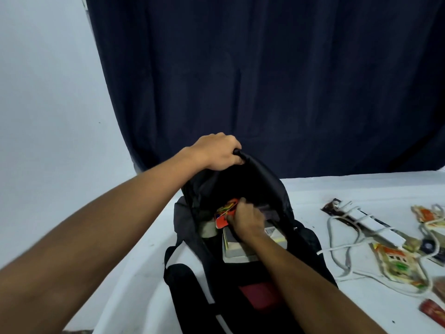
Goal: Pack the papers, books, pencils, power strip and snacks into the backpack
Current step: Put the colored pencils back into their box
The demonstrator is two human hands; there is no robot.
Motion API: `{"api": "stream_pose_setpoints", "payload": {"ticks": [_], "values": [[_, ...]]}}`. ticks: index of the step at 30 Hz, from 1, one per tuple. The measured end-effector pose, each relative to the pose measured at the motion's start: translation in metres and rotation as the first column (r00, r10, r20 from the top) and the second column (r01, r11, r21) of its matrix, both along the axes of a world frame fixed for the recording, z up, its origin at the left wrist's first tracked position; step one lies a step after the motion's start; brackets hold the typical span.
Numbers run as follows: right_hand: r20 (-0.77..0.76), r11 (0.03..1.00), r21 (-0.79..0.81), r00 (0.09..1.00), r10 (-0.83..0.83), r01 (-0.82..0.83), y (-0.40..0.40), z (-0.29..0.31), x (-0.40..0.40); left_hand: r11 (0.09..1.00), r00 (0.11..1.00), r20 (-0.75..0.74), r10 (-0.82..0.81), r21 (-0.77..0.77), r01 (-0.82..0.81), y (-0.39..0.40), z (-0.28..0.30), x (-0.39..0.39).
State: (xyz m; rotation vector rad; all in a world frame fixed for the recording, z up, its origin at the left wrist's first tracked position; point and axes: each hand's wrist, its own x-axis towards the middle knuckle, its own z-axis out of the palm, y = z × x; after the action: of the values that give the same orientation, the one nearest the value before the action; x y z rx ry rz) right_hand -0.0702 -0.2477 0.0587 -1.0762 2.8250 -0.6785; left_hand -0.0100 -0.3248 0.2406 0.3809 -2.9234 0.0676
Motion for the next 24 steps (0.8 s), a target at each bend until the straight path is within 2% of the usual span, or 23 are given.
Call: {"api": "stream_pose_setpoints", "payload": {"ticks": [4, 7, 8, 10, 14, 19, 22, 24], "values": [[-0.239, 0.970, 0.241, 0.967, 0.087, -0.028, -0.007, -0.003, 0.001, 1.000, 1.000, 0.004, -0.002, 0.021, 0.002, 0.001, 0.000, -0.002], [-0.404, 0.960, 0.249, 0.887, 0.221, -0.125, -0.014, -0.008, 0.014, 1.000, 1.000, 0.011, 0.007, 0.027, -0.008, 0.001, 0.000, -0.001], [-0.417, 0.946, 0.269, 0.863, 0.286, -0.183, -0.016, -0.010, 0.021, 1.000, 1.000, 0.013, 0.006, 0.031, -0.007, 0.001, 0.000, 0.000], [-0.343, 0.908, 0.346, 0.868, 0.359, -0.238, -0.020, -0.017, 0.031, 0.999, 1.000, 0.015, 0.001, 0.037, -0.002, 0.002, -0.001, 0.000], [-0.215, 0.849, 0.501, 0.927, 0.307, -0.165, -0.035, -0.037, 0.027, 0.999, 1.000, 0.012, -0.009, 0.049, 0.009, 0.004, -0.004, 0.003], [-0.099, 0.830, 0.534, 0.963, 0.250, -0.161, -0.048, -0.028, 0.015, 0.998, 1.000, 0.007, -0.011, 0.056, 0.011, 0.007, -0.013, 0.010], [-0.048, 0.780, 0.549, 0.920, 0.389, -0.301, -0.036, -0.010, 0.022, 0.997, 1.000, 0.000, 0.004, 0.083, -0.004, 0.008, -0.016, 0.019], [0.091, 0.719, 0.496, 0.853, 0.515, -0.487, -0.011, 0.016, 0.036, 0.994, 1.000, 0.003, 0.009, 0.105, -0.009, 0.009, -0.020, 0.026]]}}
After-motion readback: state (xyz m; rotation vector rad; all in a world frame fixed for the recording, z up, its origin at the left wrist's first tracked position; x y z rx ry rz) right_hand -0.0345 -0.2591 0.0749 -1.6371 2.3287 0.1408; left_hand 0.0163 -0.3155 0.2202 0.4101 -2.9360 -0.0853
